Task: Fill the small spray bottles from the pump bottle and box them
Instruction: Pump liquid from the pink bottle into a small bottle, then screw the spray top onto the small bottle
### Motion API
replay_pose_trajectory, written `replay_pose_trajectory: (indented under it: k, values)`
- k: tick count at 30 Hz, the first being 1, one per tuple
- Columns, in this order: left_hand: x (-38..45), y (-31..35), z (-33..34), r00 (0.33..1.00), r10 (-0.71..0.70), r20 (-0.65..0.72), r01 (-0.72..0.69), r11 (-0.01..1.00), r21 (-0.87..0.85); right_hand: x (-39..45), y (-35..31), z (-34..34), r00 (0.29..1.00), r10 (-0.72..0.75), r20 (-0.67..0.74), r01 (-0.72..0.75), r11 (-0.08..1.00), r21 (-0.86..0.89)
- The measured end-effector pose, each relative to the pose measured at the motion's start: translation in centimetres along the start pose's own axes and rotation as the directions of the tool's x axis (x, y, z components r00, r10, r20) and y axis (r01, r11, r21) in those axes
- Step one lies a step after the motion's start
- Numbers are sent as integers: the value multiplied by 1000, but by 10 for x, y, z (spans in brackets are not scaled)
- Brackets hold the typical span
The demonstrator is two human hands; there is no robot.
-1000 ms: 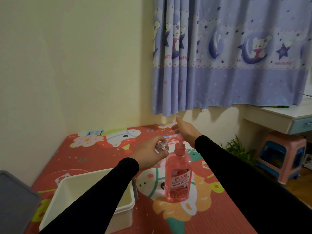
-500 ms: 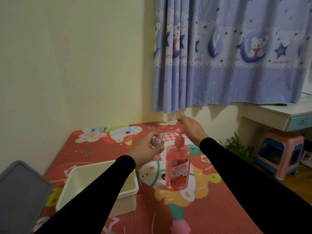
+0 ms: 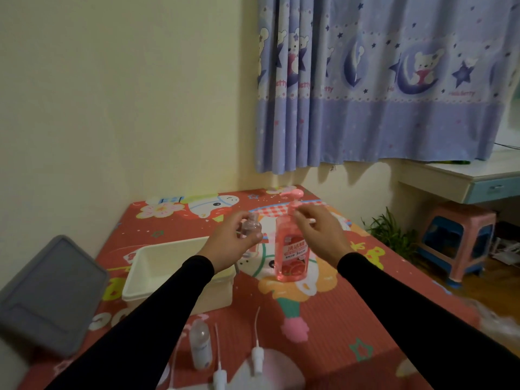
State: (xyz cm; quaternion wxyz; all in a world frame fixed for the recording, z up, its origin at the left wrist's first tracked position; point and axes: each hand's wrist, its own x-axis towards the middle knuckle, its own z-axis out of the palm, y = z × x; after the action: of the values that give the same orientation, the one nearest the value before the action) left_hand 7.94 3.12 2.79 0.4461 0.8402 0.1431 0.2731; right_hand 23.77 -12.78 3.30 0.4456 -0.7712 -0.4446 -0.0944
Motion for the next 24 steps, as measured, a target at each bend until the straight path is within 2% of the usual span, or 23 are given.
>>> replay_pose_trajectory:
  k: [4, 8, 11, 15, 19, 24]
  values:
    - [-17, -4, -3, 1000, 1, -16, -1, 1000, -14, -38, 5, 22, 985, -29, 169, 33, 999, -20]
    - [-37, -8, -7, 999, -21, -34, 22, 1000, 7, -79, 9, 42, 926, -84, 369, 121, 990, -77]
    - [-51, -9, -7, 999, -38, -22, 38, 999, 10, -105, 11, 53, 843, -156, 515, 236, 967, -94]
    - [-66, -12, -7, 998, -53, -16, 53, 998, 20, -129, 12, 67, 686, -275, 674, 436, 897, -78]
    - [-75, -16, -7, 998, -58, -12, 58, 998, 20, -138, 10, 77, 554, -378, 742, 629, 774, -76]
    - [-83, -19, -9, 997, -72, -15, 72, 997, 20, -135, 9, 85, 478, -465, 745, 710, 704, -16]
